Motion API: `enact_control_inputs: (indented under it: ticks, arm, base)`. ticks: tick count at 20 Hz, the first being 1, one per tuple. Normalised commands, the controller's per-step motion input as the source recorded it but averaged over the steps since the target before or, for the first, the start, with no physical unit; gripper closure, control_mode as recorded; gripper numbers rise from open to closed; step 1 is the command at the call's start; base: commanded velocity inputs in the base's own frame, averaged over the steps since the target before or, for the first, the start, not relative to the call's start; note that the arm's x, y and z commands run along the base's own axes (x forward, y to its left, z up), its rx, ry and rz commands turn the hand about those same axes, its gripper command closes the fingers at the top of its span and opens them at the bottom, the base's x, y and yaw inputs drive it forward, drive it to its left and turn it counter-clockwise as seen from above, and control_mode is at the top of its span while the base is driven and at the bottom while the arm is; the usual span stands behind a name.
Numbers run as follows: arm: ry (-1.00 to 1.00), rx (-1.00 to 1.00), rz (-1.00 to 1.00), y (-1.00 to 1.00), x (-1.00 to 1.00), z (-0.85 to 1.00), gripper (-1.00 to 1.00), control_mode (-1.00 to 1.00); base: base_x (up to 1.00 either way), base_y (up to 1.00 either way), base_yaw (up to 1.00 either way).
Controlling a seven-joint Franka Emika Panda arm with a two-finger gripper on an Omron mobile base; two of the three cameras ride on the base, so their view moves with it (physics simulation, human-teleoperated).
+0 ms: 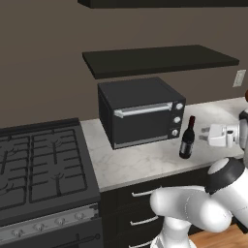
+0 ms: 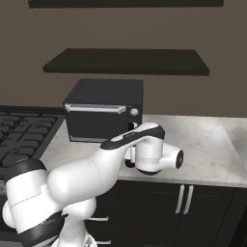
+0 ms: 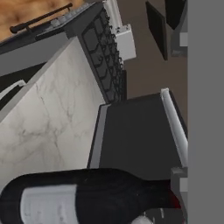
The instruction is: There is a wine glass and glass cup on the dining counter. Place the wine bottle next to the wine glass and the juice bottle next to the glass cup.
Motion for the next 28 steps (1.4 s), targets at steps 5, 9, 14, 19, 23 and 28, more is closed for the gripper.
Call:
enact_control_inputs:
  ticks: [5,9,14,19,23,28]
  arm:
    - [0.00,0.00,0.00,0.00,0.14,-0.16,-1.00,-1.00]
    - [0.00,0.00,0.00,0.00,0.19,-0.19,-1.00,-1.00]
    - [0.00,0.00,0.00,0.00,0.19,-0.18,-1.00,-1.00]
    - [0.00,0.00,-0.02,0.00,0.14,-0.13,-1.00,-1.00]
    - [0.00,0.00,-0.06,-0.08,0.02,0.00,-1.00,-1.00]
    - [0.00,0.00,-0.11,-0.14,0.09,0.00,-1.00,-1.00]
  base:
    - [0.00,0.00,0.00]
    - [0.00,0.00,0.00]
    - [0.00,0.00,0.00]
    - [0.00,0.00,0.00]
    - [0.00,0.00,0.00]
    - [0.00,0.00,0.00]
